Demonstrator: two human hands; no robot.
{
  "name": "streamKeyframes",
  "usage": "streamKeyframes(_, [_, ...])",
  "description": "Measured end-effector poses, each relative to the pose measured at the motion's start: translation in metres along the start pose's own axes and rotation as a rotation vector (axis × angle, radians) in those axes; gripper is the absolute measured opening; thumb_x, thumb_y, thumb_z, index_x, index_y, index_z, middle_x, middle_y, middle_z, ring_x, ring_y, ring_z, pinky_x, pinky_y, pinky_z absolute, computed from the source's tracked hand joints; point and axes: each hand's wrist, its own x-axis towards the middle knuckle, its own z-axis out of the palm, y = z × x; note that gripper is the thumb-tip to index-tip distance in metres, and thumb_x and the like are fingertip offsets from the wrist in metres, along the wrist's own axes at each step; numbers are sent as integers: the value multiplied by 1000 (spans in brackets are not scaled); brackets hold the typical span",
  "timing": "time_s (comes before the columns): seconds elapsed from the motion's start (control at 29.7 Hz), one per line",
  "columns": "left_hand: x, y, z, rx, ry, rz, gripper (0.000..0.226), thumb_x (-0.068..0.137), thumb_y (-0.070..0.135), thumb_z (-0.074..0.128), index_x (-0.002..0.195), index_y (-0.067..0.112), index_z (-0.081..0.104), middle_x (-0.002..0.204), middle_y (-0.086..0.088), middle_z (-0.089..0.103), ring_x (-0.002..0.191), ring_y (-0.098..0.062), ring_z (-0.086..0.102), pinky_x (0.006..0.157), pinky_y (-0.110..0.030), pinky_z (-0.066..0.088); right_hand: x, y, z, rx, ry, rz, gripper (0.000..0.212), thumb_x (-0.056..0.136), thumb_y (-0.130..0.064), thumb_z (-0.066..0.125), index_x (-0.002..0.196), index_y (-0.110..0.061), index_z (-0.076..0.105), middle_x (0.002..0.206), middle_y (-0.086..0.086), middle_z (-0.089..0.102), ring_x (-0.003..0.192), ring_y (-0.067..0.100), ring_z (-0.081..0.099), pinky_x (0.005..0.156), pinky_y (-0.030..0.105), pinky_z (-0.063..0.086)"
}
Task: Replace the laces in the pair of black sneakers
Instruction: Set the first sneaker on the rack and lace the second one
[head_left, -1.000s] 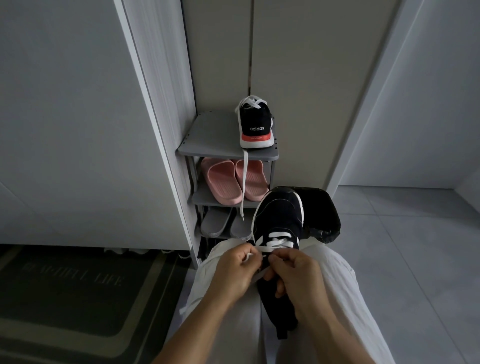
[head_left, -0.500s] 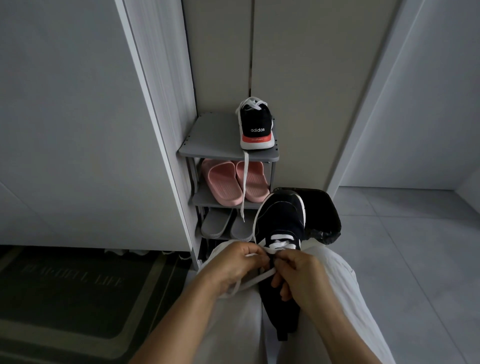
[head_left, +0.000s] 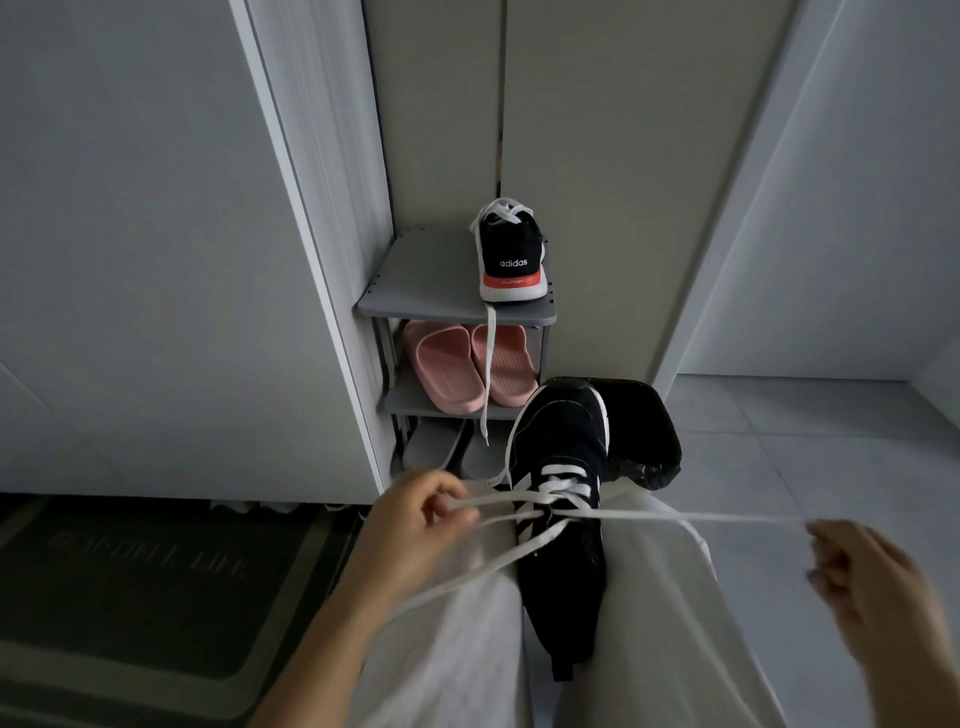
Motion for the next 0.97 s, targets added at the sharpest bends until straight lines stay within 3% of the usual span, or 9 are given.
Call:
streamKeyframes(0.1, [3, -11, 7, -16, 59, -44, 30, 81, 24, 69, 106, 27, 53, 98, 9, 50, 83, 0, 50, 70, -11, 39, 22, 26, -11, -225, 95, 83, 19, 90, -3, 51, 73, -1, 60, 43, 3, 52, 30, 3, 43, 33, 9, 36])
streamKeyframes(0.17, [7, -11, 17, -23, -37, -47, 42, 82, 26, 68, 120, 24, 51, 109, 10, 49, 97, -3, 51, 82, -14, 41, 20, 41, 7, -536, 49, -34, 20, 90, -6, 56, 97, 13, 57, 74, 19, 59, 61, 22, 60, 51, 19, 46])
streamKeyframes(0.24, [13, -5, 24, -2, -102, -18, 38, 83, 26, 67, 120, 22, 57, 104, 13, 54, 98, -3, 54, 90, -22, 44, 7, 47, 31, -903, 45, -371, 33, 84, -13, 66, 112, 4, 58, 109, 25, 56, 97, 37, 55, 81, 37, 46])
streamKeyframes(0.34, [25, 1, 25, 257, -101, 131, 18, 84, 30, 66, 101, 23, 67, 84, 16, 53, 85, -4, 53, 84, -25, 38, -29, 35, 74, -996, -101, -881, 25, 85, -30, 60, 102, -13, 66, 111, 13, 60, 102, 31, 49, 88, 40, 37])
streamKeyframes(0.44, [31, 4, 24, 304, -5, 247, 9, 82, 25, 64, 78, 18, 66, 70, 15, 46, 73, -12, 54, 74, -31, 39, -51, 28, 96, -1162, -357, -766, 34, 86, -57, 39, 74, -31, 57, 75, -10, 59, 76, 17, 55, 73, 32, 45])
streamKeyframes(0.54, [25, 4, 16, 206, 48, 248, 8, 82, 16, 63, 75, 18, 59, 67, 15, 51, 66, -6, 53, 73, -27, 42, -43, 30, 88, -980, -473, -576, 32, 90, -39, 53, 63, -23, 47, 59, -6, 47, 60, 10, 46, 62, 24, 41])
streamKeyframes(0.67, [15, 0, 4, -8, -68, 84, 10, 82, 10, 68, 77, 16, 62, 73, 8, 62, 76, -3, 58, 63, -8, 42, 4, 15, 29, -618, -99, -315, 32, 91, -10, 56, 62, 0, 50, 54, 8, 41, 52, 20, 34, 48, 27, 28])
streamKeyframes(0.81, [8, 2, 11, -128, -11, -10, 16, 81, 9, 69, 70, 19, 61, 68, 5, 60, 61, 1, 54, 58, -10, 41, 27, 23, -14, -914, 189, -159, 31, 85, -26, 57, 69, 0, 56, 71, 23, 56, 69, 37, 53, 66, 38, 42])
streamKeyframes(0.97, [4, 6, 28, -188, 223, -88, 22, 86, 8, 61, 73, 25, 54, 74, 5, 59, 67, -3, 54, 57, -6, 39, -4, 39, 43, -992, -114, -723, 33, 83, -35, 50, 85, -10, 71, 96, 14, 66, 88, 35, 61, 80, 44, 46])
